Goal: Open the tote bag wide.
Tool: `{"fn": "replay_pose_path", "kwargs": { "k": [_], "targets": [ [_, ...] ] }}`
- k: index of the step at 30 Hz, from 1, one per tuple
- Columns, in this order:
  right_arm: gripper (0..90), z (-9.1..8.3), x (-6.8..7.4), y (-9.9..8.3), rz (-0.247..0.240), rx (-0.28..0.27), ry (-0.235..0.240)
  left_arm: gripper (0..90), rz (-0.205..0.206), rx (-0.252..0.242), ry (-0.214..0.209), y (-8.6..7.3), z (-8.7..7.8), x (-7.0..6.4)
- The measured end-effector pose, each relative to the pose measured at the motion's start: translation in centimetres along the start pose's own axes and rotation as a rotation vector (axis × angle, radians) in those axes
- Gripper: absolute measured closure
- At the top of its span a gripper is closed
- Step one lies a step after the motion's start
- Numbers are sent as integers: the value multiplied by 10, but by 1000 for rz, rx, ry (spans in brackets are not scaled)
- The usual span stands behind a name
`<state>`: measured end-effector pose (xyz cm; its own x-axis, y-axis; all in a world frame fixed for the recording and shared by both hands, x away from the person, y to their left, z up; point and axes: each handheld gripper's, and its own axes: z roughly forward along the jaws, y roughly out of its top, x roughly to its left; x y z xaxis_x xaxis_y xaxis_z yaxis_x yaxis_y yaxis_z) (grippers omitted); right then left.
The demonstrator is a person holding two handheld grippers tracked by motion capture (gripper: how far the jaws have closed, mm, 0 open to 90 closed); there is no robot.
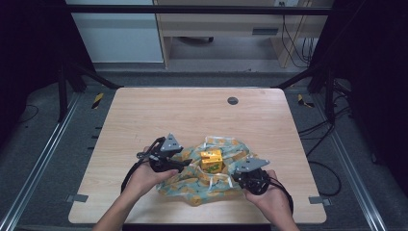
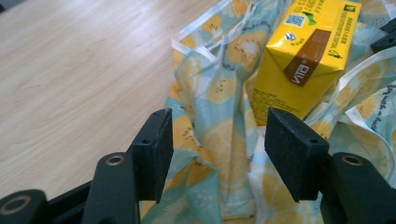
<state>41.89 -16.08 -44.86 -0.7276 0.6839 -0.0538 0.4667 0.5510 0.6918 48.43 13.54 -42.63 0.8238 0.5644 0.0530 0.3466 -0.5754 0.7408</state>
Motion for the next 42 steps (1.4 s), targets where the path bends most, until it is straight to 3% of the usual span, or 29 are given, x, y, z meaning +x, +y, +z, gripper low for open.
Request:
{"fn": "replay_pose_path", "kwargs": {
  "k": [5,7,13,15,19,24,29,35,36,37,42],
  "targets": [
    [900,-2,4,-3,-20,-2,19,459,19,48,-6,2,11,-2],
    [900,-1,5,-5,-31,2,23,514,20,48,-14,4,14,-1],
    [900,0,5,-11,-18,5,33,572,17,41,31,8,16,11],
    [900,-1,4,-12,-23,7,31,584,32,54,21,7,20,15],
    [900,-1,3,-13,-21,7,34,572,71,70,-15,2,25,10],
    [900,-2,1,-13,-16,1,32,516,55,59,-48,-4,25,2],
    [900,-1,0,-14,-8,1,31,455,44,67,-64,-4,25,-3],
    [900,0,0,-15,-5,0,31,472,87,138,-43,-5,38,-12],
    [900,0,0,-15,-3,-2,31,531,91,150,-37,-5,40,-13],
    [900,0,0,-15,-3,-2,31,531,91,158,-34,-5,42,-14],
    [900,-1,-1,-16,-11,-2,32,821,96,190,0,-5,45,-13]
  ]
}}
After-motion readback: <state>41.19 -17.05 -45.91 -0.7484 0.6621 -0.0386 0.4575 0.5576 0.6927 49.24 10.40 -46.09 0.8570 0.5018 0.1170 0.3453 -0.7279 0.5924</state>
